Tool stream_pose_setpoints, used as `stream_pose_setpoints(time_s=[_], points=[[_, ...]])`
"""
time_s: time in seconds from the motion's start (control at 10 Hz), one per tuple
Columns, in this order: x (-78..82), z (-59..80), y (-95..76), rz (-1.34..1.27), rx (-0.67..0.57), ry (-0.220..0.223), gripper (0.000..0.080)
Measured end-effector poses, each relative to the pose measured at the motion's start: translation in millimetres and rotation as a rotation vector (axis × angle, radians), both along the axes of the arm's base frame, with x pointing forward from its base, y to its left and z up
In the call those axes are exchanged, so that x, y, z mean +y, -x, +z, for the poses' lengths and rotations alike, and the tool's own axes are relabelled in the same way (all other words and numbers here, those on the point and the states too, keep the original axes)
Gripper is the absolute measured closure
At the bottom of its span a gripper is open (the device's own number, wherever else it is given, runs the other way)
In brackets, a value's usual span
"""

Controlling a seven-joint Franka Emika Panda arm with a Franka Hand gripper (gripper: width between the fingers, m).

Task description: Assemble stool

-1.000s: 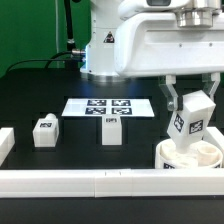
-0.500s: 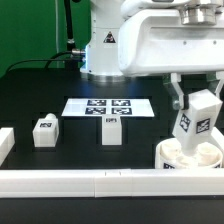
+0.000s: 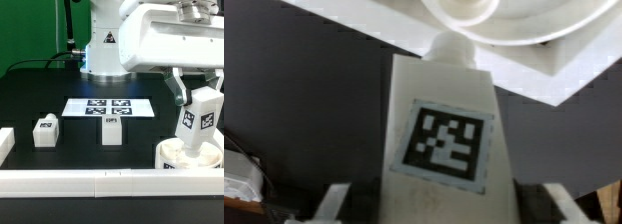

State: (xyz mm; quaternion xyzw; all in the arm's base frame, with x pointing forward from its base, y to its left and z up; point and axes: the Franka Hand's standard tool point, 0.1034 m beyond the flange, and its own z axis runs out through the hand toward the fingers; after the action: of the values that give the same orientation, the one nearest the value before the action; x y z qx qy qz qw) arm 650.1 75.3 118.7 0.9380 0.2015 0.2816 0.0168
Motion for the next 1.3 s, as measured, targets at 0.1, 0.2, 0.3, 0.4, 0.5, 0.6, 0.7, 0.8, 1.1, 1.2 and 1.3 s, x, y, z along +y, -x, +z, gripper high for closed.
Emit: stream_pose_setpoints(time_s=[0.1, 0.2, 0.3, 0.4, 0.5, 0.6, 0.7, 0.8, 1.1, 1.2, 1.3], points=[[-0.8, -0.3, 0.0, -0.005, 0.002, -0.002, 0.0475], [-0.8, -0.4, 0.0, -0.006, 0.002, -0.003, 0.0475], [-0.4, -1.0, 0.5, -0.005, 0.003, -0.003, 0.0475], [1.1, -3.6, 5.4, -0.002, -0.006, -0.004, 0.0475], [0.9, -7.9, 12.4, 0.001, 0.000, -0.003, 0.0475], [0.6, -11.1, 17.2, 0.003, 0.004, -0.001, 0.0475], [0.8, -14.8, 19.7, 0.003, 0.009, -0.001, 0.0475], [0.6, -17.5, 20.1, 0.003, 0.003, -0.002, 0.0475], [-0.3, -18.4, 18.9, 0.004, -0.004, -0.001, 0.0475], [-1.0, -18.6, 18.8, 0.004, -0.004, 0.000, 0.0475], [-0.9, -18.6, 18.8, 0.004, -0.004, 0.000, 0.0475]])
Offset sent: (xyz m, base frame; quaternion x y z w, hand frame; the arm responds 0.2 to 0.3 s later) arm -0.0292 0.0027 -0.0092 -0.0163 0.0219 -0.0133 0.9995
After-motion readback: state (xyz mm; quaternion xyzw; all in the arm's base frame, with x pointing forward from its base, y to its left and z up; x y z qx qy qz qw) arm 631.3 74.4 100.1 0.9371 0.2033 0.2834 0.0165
